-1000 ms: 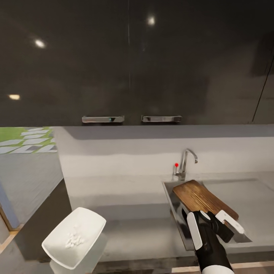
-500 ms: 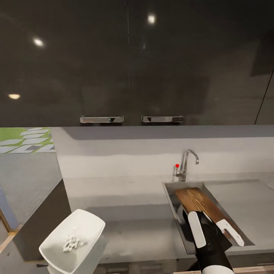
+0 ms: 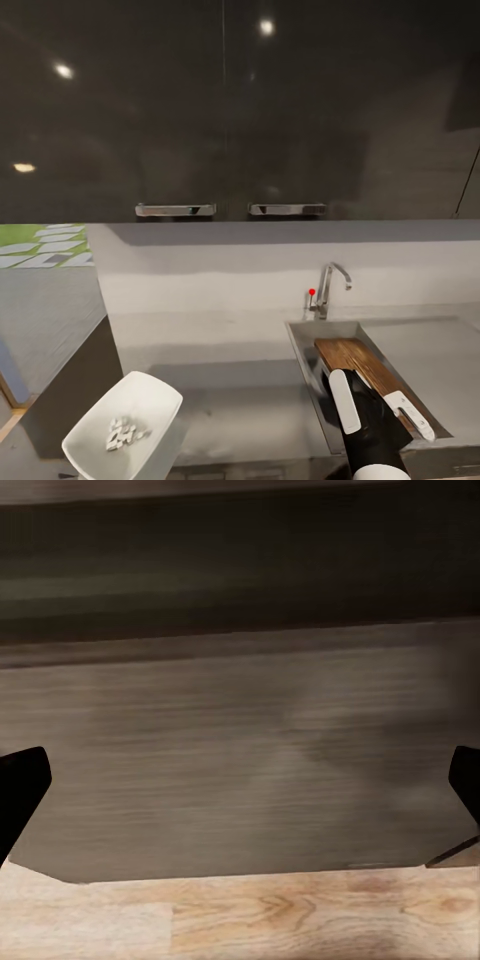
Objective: In the kitchen, take the Vidalia onion out of the sink, dice it on the chopping board with the paring knife, put the diced onion into the bowl on the countertop, then place both the paring knife and the chopping board into the sink.
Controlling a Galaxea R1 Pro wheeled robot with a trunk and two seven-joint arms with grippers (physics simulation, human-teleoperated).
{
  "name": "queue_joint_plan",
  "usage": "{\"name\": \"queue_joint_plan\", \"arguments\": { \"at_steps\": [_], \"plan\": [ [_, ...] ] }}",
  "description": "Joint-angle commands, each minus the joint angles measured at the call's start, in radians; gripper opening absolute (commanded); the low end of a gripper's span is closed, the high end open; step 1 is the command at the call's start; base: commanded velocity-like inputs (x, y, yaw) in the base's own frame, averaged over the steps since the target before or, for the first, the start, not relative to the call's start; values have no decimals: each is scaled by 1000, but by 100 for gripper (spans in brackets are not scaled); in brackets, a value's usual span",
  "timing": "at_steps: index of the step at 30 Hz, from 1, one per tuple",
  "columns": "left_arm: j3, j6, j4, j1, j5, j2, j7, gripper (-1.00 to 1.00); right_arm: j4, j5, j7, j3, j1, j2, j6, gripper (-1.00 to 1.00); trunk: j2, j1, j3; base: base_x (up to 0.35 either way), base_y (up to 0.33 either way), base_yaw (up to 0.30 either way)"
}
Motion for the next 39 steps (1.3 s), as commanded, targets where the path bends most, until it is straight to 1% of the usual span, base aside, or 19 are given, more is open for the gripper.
{"name": "queue_joint_plan", "arguments": {
  "at_steps": [1, 7, 30, 35, 37, 39],
  "plan": [
    [-9, -1, 0, 0, 7, 2, 9, 100, -1, -1, -3, -2, 0, 1, 10, -100, -1, 1, -1, 289, 0, 0],
    [-9, -1, 1, 0, 7, 2, 9, 100, -1, 0, -3, -1, 0, 1, 10, -100, -1, 1, -9, 199, 0, 0],
    [-9, -1, 3, 0, 7, 1, 9, 100, 4, 2, 5, -3, 0, 1, 10, -100, -1, 1, -45, 4, 0, 0],
    [-9, -1, 2, 0, 7, 1, 9, 100, 5, 2, 5, -2, 0, 1, 10, -100, -1, 1, -53, 0, -112, 0],
    [-9, -1, 1, 0, 7, 2, 9, 100, 6, 2, 6, -2, 0, 1, 2, -100, -1, 1, -57, 0, -37, 0],
    [-9, -1, 0, 0, 7, 1, 9, 100, 7, 2, 6, -1, 0, 1, -22, -100, -1, 1, -60, 0, -15, 0]
  ]
}}
